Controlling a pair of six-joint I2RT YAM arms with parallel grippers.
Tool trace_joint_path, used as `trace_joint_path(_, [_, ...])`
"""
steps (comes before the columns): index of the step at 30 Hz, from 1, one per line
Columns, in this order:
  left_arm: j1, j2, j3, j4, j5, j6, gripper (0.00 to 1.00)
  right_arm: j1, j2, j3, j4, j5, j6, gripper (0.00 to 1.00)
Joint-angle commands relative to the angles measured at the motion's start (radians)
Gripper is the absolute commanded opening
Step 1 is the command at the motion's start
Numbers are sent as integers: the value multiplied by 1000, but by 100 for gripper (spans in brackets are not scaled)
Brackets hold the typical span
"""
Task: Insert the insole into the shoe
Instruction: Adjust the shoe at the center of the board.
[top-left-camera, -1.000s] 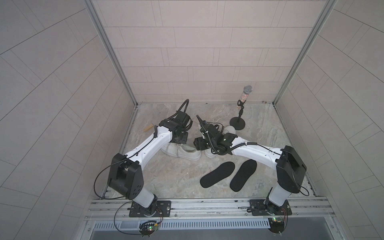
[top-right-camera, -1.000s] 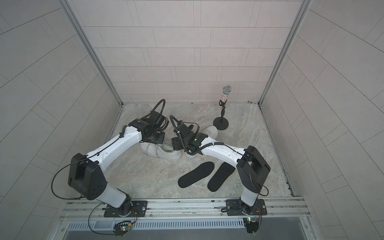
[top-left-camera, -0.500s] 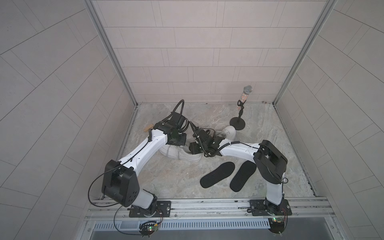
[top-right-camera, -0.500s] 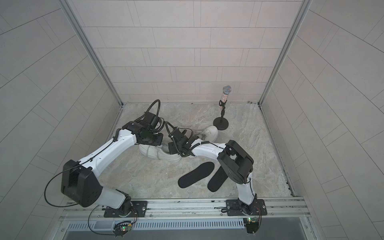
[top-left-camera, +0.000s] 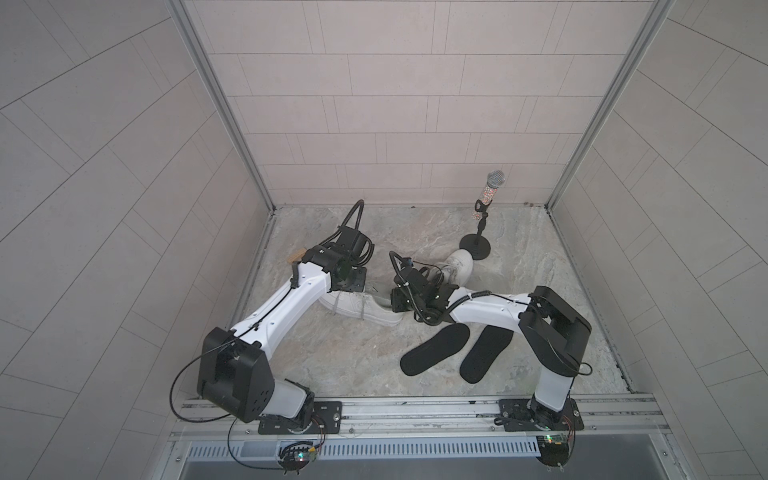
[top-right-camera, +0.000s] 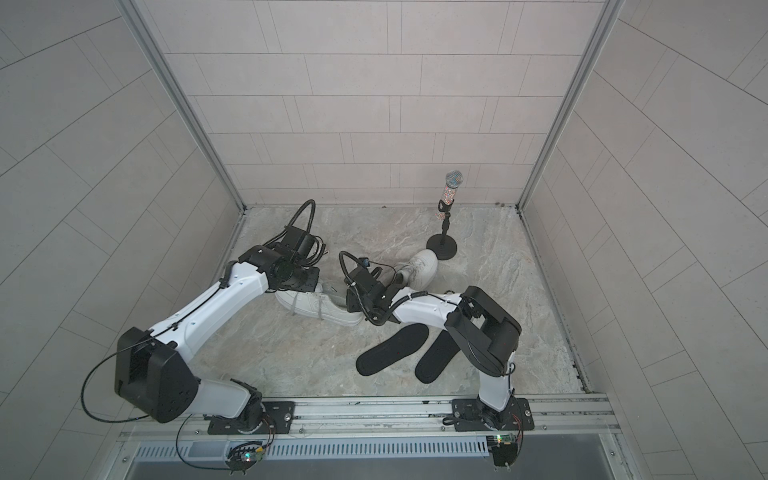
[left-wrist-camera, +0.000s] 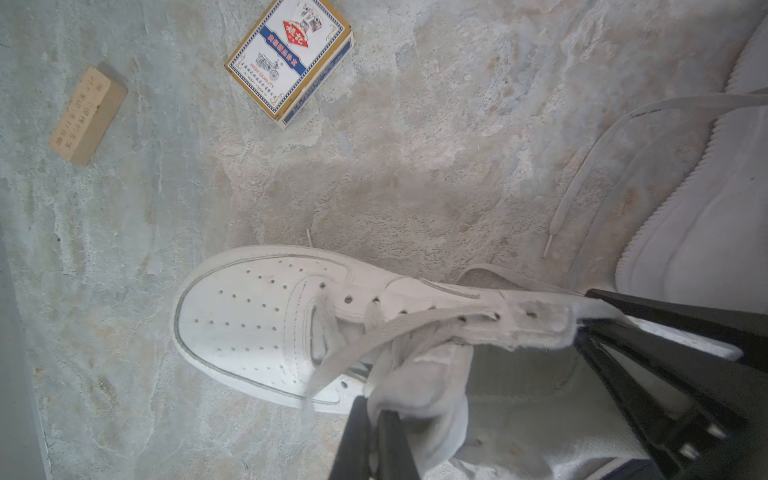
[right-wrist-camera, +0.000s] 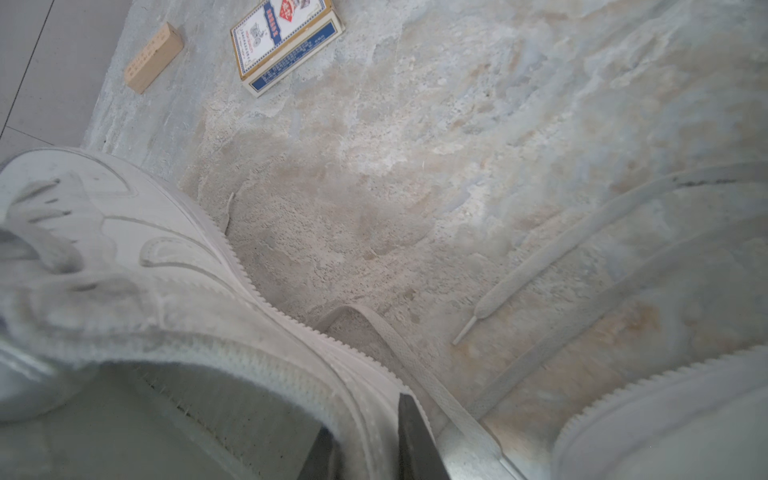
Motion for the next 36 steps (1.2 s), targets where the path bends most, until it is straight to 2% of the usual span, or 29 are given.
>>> trace_joint_path(1, [30,5,-3,-16,-224,-39,0,-9,-36,-41,-154,100,67,11])
trace_joint_path(7, [35,115,19,-29,-321,-81,0,-9,-46,-24,-177,134,65,10])
trace_joint_path(9, [64,135,18,-30,-332,-100,0,-15,-63,-41,-185,155,69,9])
trace_joint_path(14, [99,153,20,-8,-327,-128,0,-32,-83,-75,-183,158,71,5])
trace_joint_path(22, [123,178,19,-37,-474,-191,0,-36,-100,-93,-198,177,68,3])
trace_joint_path(24, [122,172,25,-32,-464,-197,0,-36,-105,-93,-192,169,64,3])
trace_joint_path(26, [98,167,36,1,-319,-143,0,-24,-101,-79,-158,130,40,6])
trace_joint_path(29, [8,167,66,26,-201,-109,0,22,-67,-8,-137,73,-15,15])
trace_joint_path(32, [-13,173,87,34,-140,-98,0,46,-37,42,-116,11,-24,29])
trace_joint_path(36, [-11,176,93,38,-153,-74,0,47,-33,45,-71,-38,-3,44])
